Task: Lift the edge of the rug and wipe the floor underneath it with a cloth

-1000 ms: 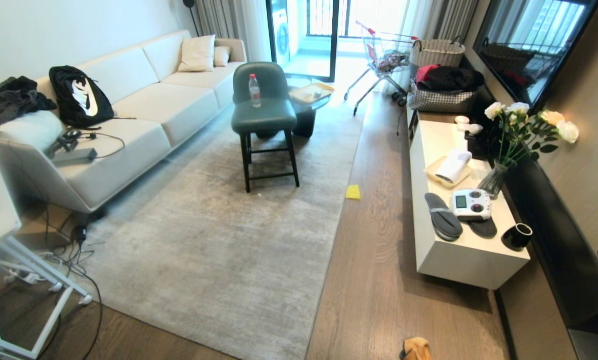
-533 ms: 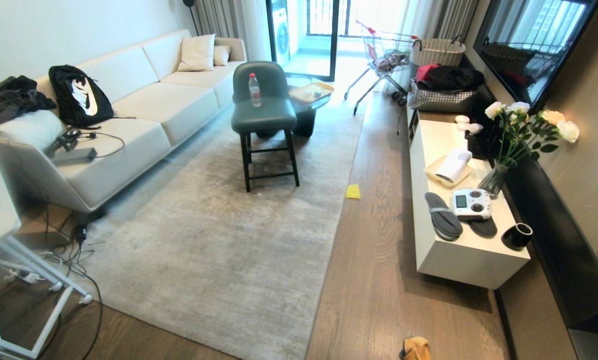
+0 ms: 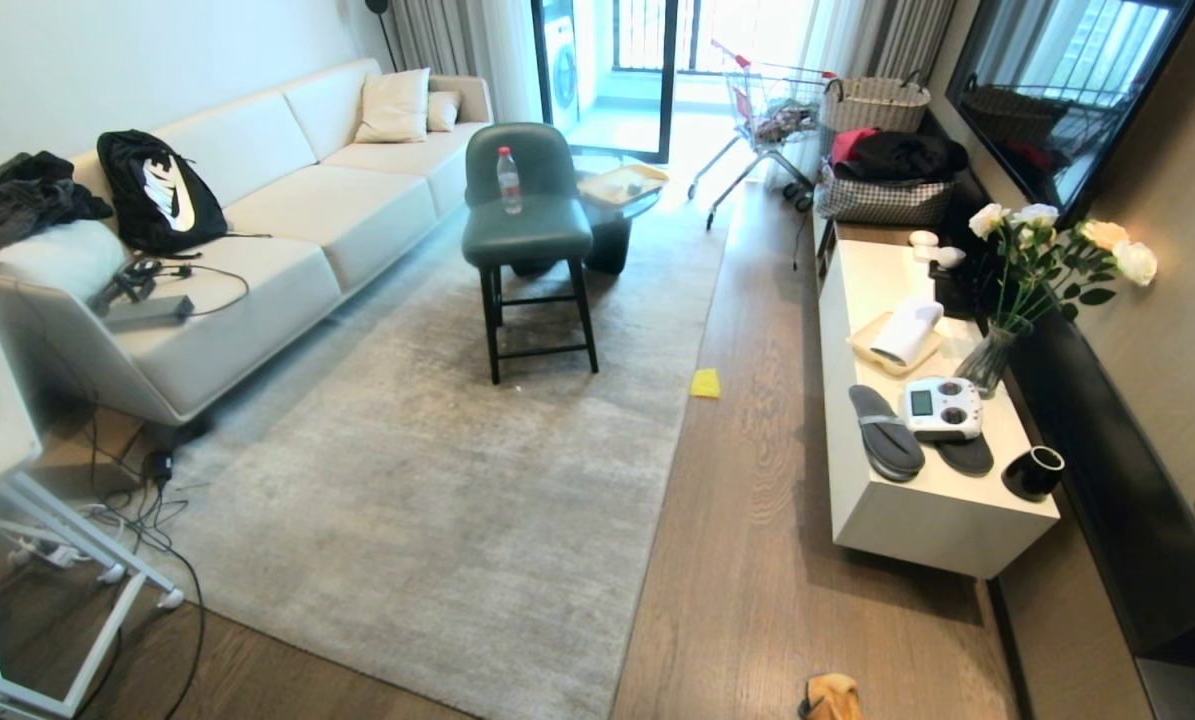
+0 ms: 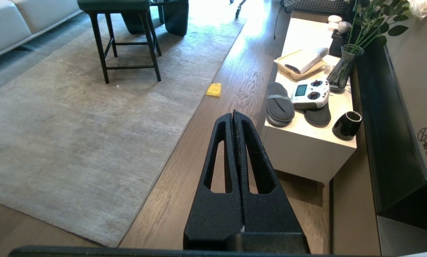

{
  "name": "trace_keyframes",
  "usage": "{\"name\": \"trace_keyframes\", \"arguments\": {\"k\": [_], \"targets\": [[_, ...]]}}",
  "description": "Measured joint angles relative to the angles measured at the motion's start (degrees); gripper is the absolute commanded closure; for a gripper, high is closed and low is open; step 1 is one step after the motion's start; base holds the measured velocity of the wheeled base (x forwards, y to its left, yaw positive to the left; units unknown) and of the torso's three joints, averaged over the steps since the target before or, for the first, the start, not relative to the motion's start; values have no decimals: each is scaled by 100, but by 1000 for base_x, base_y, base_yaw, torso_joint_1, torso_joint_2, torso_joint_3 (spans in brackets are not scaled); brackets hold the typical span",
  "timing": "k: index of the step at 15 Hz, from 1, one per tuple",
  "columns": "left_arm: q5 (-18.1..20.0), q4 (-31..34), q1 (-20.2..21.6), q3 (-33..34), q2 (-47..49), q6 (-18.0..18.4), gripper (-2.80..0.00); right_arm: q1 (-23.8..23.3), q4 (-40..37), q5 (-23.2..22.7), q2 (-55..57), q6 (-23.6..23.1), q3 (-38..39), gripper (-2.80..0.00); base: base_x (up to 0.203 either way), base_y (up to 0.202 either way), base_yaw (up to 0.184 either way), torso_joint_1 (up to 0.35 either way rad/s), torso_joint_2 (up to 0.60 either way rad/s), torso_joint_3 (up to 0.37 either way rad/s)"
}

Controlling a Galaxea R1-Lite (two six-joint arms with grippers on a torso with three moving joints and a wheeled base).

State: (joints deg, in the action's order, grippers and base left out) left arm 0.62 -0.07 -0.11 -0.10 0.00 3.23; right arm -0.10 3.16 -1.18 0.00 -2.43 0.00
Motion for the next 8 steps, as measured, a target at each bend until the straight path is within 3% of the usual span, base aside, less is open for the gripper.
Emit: {"name": "trace_keyframes", "arguments": {"k": [8], "targets": [[0,0,-2,0,0,0,0,0,-2,1,0,8,0,0,0,0,0,0,0,0]]}}
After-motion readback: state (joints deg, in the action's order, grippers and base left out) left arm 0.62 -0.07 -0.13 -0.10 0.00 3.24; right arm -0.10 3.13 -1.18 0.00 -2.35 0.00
